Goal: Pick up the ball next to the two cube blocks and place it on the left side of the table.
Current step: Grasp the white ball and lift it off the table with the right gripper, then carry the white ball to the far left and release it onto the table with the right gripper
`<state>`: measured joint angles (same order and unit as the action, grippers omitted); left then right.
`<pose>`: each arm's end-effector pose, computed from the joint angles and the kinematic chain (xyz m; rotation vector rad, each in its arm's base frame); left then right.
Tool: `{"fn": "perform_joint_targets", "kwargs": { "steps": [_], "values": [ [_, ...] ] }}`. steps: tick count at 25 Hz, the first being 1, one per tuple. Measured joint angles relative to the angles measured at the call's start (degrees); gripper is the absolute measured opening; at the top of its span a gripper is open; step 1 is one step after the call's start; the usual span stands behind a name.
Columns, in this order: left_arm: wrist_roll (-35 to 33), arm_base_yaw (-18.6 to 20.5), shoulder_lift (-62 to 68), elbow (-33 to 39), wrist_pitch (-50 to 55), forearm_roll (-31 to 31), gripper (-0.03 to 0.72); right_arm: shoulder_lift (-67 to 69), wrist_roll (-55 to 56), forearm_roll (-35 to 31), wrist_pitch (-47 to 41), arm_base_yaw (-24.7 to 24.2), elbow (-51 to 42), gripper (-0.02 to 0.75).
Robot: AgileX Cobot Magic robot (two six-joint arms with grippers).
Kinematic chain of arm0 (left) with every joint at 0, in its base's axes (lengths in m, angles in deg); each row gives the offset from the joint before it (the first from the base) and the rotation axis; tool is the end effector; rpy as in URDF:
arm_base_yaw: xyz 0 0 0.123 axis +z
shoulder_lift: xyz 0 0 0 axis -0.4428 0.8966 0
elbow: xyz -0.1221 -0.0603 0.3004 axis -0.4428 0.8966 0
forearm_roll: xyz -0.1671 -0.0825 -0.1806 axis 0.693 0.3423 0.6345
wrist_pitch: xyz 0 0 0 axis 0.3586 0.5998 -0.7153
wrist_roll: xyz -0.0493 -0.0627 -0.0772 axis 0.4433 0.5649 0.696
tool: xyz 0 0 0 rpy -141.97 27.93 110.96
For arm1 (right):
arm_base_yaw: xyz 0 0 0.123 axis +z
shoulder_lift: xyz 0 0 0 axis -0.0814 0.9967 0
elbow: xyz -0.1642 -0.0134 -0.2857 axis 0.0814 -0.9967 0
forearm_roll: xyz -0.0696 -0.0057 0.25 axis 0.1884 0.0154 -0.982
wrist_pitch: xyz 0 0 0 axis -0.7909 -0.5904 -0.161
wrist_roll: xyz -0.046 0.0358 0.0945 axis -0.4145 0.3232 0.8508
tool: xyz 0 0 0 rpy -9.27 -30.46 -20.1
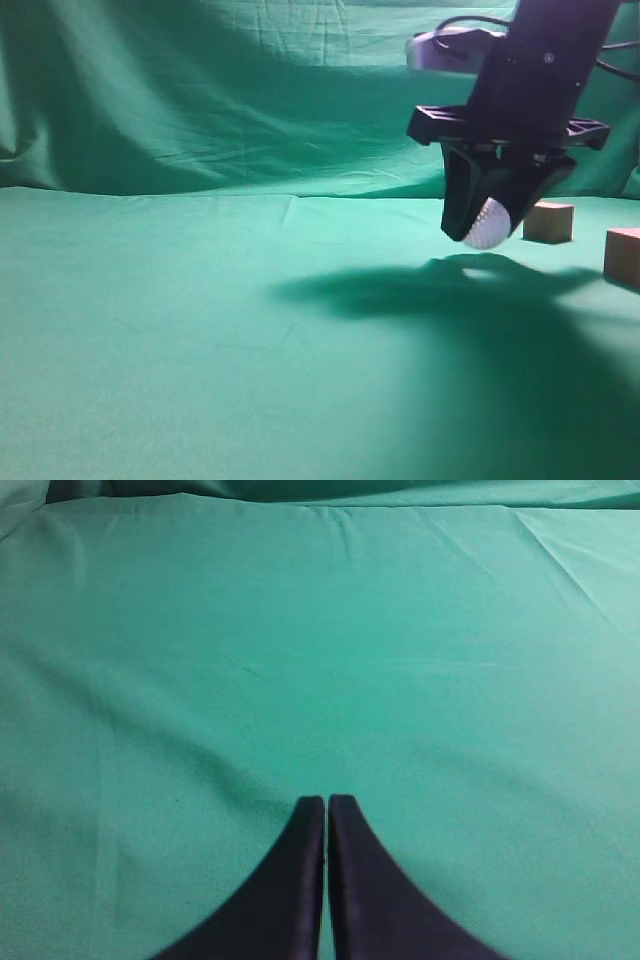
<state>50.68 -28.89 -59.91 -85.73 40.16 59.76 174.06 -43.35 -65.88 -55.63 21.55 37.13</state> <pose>0.0347 0.0038 0.1702 0.0488 1.8383 0.0442 0.3553 0.1832 0.1875 -0.7295 2.6511 0.2005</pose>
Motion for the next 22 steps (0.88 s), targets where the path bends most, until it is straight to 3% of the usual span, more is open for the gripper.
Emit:
{"fn": "perform_joint_targets", "kwargs": {
  "steps": [7, 11, 22],
  "values": [
    [0.0, 0.0, 0.0, 0.0, 0.0, 0.0, 0.0, 0.4, -1.5, -9.5, -4.7, 2.8, 15.3, 0.313],
    [0.0, 0.0, 0.0, 0.0, 0.0, 0.0, 0.0, 4.5, -5.7, -14.3, -3.7, 8.9, 27.0, 0.313],
    [0.0, 0.0, 0.0, 0.0, 0.0, 0.0, 0.0, 33.1, -9.2, -17.2, 2.3, 24.4, 62.8, 0.313]
  ]
}}
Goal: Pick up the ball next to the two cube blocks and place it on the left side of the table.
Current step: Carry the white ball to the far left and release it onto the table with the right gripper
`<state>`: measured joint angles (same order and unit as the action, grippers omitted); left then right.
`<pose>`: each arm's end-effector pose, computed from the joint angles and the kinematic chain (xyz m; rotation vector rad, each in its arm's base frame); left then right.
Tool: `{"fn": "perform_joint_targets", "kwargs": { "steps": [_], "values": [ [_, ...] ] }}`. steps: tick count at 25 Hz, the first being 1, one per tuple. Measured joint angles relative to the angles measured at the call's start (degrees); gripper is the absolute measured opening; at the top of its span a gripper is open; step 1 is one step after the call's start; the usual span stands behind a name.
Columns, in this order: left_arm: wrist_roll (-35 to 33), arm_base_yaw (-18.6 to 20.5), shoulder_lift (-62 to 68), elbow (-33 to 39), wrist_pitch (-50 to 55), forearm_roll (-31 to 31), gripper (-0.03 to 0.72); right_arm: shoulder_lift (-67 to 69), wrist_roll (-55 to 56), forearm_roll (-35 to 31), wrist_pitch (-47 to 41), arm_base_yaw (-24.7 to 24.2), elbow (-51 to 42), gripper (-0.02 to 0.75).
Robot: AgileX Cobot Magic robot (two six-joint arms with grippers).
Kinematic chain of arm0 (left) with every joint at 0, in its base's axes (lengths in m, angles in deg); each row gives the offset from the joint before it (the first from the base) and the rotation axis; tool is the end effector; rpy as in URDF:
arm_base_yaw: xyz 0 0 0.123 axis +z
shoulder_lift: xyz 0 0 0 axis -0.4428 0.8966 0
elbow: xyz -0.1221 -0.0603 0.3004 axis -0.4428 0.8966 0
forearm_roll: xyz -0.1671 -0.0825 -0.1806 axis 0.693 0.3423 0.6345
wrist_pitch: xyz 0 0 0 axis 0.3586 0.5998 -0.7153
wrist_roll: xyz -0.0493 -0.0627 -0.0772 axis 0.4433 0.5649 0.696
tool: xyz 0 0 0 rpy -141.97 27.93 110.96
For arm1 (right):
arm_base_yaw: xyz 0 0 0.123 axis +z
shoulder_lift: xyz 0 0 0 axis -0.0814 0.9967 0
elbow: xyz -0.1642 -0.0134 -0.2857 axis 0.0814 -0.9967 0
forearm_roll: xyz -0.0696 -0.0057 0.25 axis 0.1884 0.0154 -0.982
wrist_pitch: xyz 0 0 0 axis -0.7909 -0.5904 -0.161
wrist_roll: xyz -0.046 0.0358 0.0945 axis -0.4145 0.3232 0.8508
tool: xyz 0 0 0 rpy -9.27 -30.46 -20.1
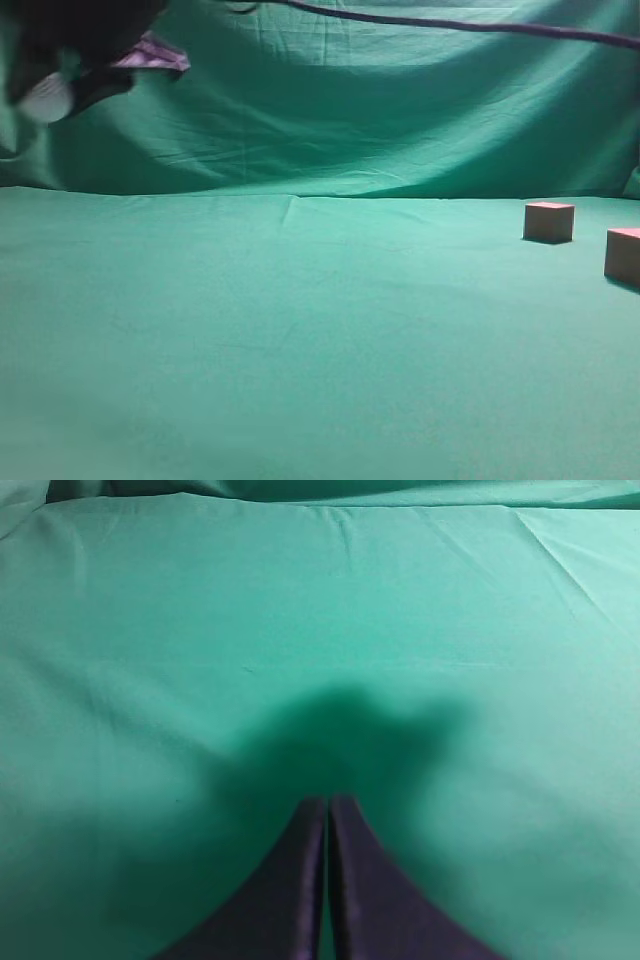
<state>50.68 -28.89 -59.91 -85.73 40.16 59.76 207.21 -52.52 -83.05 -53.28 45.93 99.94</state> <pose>0.0347 0.0038 0.1702 0.0488 1.8383 0.0442 0.3816 0.4994 0.2353 -1.0158 1.9804 0.7437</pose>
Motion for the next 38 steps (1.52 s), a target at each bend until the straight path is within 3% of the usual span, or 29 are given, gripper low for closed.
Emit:
{"fn": "perform_joint_targets", "kwargs": {
  "steps": [6, 18, 25, 30, 35, 38],
  "values": [
    [0.0, 0.0, 0.0, 0.0, 0.0, 0.0, 0.0, 9.8, -2.0, -0.3, 6.8, 3.8, 5.6, 0.313],
    [0.0, 0.0, 0.0, 0.0, 0.0, 0.0, 0.0, 13.8, -5.5, -1.6, 10.0, 4.1, 5.7, 0.313],
    [0.0, 0.0, 0.0, 0.0, 0.0, 0.0, 0.0, 12.7, -5.6, -1.8, 7.7, 3.3, 5.7, 0.648],
    [0.0, 0.0, 0.0, 0.0, 0.0, 0.0, 0.0, 3.4, -5.6, 0.5, -3.3, -0.5, 5.7, 0.645],
    [0.0, 0.0, 0.0, 0.0, 0.0, 0.0, 0.0, -10.5, -2.6, 4.8, -25.2, -5.0, 6.1, 0.131],
    [0.0, 0.0, 0.0, 0.0, 0.0, 0.0, 0.0, -18.1, 3.3, 8.5, -36.3, -6.9, 6.2, 0.0]
  ]
}}
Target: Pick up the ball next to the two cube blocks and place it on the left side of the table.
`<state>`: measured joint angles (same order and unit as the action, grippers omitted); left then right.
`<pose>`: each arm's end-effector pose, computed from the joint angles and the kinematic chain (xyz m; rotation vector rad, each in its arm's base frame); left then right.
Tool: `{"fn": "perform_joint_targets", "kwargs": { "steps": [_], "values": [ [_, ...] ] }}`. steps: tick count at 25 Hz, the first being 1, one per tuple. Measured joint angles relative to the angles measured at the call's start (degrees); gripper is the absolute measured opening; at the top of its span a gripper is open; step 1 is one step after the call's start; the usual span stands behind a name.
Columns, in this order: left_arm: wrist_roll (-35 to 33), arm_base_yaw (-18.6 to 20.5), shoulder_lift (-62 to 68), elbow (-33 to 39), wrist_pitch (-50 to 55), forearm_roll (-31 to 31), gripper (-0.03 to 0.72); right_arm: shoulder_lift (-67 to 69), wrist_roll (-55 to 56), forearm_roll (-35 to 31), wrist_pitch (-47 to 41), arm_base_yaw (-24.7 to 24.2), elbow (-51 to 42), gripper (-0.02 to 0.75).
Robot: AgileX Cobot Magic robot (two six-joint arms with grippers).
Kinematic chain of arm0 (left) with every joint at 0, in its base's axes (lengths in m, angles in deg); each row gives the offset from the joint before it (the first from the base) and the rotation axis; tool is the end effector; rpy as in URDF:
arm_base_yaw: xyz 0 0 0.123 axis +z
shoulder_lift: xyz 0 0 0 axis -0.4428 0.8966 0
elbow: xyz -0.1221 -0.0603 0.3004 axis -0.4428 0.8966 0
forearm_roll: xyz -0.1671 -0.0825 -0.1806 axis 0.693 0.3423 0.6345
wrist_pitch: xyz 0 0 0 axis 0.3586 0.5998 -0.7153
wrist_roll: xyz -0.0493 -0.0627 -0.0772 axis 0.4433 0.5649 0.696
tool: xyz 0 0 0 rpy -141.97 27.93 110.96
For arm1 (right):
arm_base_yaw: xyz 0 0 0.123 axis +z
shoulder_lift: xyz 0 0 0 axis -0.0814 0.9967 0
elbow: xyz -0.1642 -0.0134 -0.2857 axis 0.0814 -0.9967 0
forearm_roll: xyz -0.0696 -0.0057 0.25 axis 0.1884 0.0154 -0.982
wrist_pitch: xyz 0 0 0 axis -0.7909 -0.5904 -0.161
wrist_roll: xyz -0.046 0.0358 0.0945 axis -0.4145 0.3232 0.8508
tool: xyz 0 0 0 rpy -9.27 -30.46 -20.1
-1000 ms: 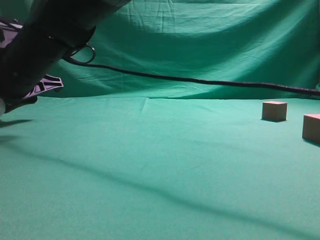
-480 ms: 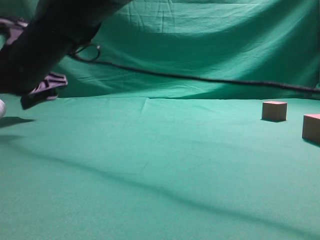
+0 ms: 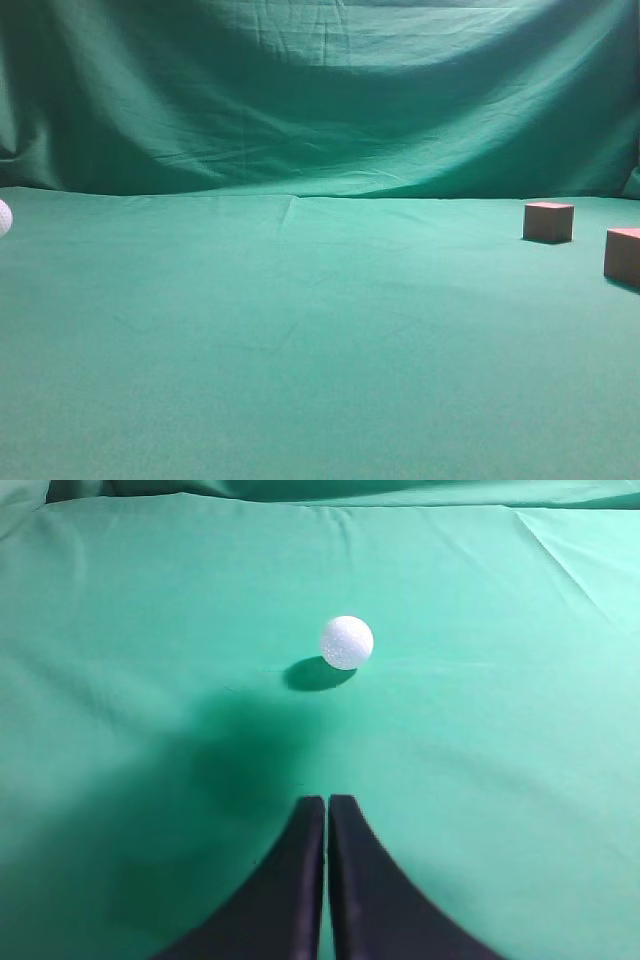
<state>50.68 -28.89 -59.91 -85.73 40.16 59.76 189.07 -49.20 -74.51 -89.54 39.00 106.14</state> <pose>0.0347 0.0038 0.1702 0.0488 1.8383 0.0442 0.3582 0.3805 0.4019 -1.1848 2.1106 0.5854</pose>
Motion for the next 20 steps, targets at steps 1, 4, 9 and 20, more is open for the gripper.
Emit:
{"fn": "perform_joint_targets", "kwargs": {
  "steps": [1, 4, 9, 20],
  "values": [
    [0.0, 0.0, 0.0, 0.0, 0.0, 0.0, 0.0, -1.9, 1.8, 1.1, -3.1, -0.7, 0.0, 0.0],
    [0.0, 0.0, 0.0, 0.0, 0.0, 0.0, 0.0, -6.3, 5.0, 3.7, -6.3, -1.9, 0.0, 0.0],
    [0.0, 0.0, 0.0, 0.0, 0.0, 0.0, 0.0, -18.8, 7.2, 10.6, -7.8, -4.8, -2.6, 0.0],
    [0.0, 0.0, 0.0, 0.0, 0.0, 0.0, 0.0, -40.7, 7.4, 11.8, -5.2, -5.2, -32.3, 0.0]
  ]
}}
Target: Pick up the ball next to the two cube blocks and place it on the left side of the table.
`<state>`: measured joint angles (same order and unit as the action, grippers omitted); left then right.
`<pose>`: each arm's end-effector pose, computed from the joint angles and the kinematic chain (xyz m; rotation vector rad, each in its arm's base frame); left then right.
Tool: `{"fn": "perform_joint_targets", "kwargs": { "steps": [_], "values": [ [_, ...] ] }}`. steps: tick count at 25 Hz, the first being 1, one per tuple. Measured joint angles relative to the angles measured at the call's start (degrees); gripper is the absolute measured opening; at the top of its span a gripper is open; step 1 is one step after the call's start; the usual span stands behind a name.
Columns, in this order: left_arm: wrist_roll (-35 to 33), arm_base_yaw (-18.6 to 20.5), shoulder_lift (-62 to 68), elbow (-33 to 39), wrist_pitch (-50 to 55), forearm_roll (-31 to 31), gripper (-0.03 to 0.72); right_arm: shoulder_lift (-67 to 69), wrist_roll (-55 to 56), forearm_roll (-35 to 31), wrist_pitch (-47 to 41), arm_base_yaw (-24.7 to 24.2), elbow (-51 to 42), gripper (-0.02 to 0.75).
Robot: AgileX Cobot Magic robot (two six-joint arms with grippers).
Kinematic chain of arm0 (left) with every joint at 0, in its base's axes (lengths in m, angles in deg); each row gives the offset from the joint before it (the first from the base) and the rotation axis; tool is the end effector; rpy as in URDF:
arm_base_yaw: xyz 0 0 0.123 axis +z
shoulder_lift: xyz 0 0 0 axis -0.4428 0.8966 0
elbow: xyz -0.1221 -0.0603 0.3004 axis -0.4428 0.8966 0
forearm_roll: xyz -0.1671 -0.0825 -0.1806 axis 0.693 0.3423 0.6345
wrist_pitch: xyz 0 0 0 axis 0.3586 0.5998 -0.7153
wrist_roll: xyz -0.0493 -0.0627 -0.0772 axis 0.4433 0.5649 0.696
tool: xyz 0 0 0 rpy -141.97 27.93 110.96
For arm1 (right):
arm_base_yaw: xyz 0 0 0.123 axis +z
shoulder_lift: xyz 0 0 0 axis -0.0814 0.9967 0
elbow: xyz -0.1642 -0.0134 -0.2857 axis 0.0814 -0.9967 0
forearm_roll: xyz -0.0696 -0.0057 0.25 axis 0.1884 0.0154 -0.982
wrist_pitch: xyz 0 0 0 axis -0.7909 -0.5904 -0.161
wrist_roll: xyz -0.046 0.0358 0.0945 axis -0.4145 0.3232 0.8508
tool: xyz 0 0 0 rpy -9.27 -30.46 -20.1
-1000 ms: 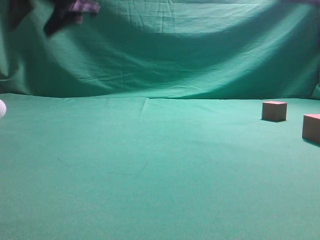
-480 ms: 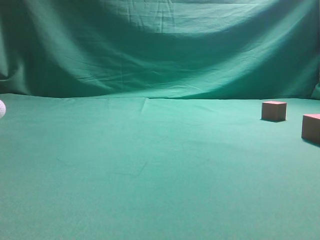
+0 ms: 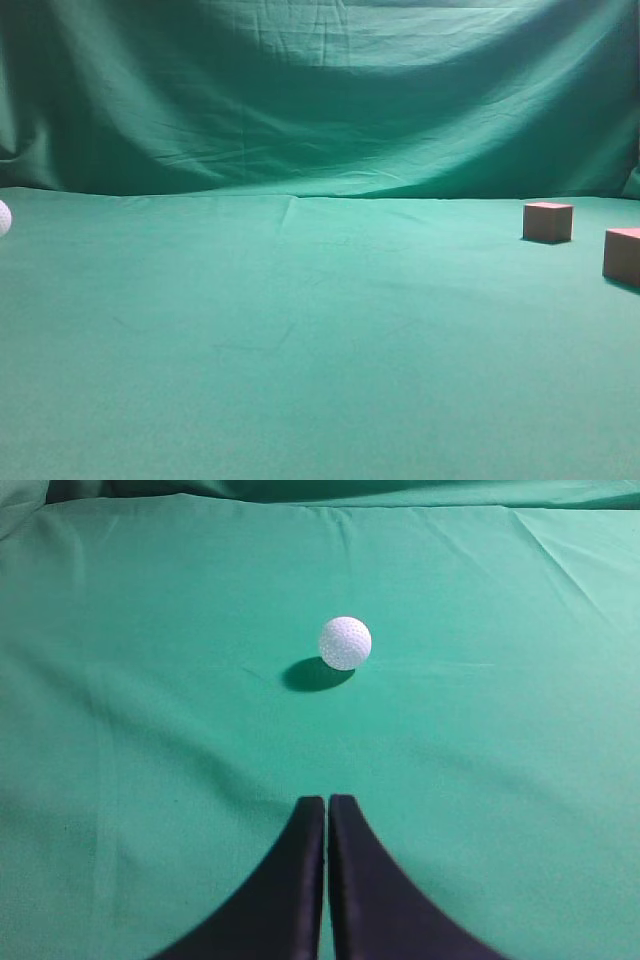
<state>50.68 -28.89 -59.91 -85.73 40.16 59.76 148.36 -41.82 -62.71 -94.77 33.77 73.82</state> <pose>0.0347 0.0038 0.1702 0.0488 1.8383 0.0442 0.2245 0.1881 0.5101 -0.9470 2.1591 0.3521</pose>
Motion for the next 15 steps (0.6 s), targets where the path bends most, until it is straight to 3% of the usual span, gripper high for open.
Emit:
{"fn": "perform_joint_targets", "kwargs": {
  "steps": [7, 15],
  "values": [
    [0.0, 0.0, 0.0, 0.0, 0.0, 0.0, 0.0, -18.9, 6.2, 2.4, 14.7, 0.0, -30.3, 0.0],
    [0.0, 0.0, 0.0, 0.0, 0.0, 0.0, 0.0, -35.1, 7.6, 4.4, 23.6, 0.0, -51.4, 0.0]
  ]
}}
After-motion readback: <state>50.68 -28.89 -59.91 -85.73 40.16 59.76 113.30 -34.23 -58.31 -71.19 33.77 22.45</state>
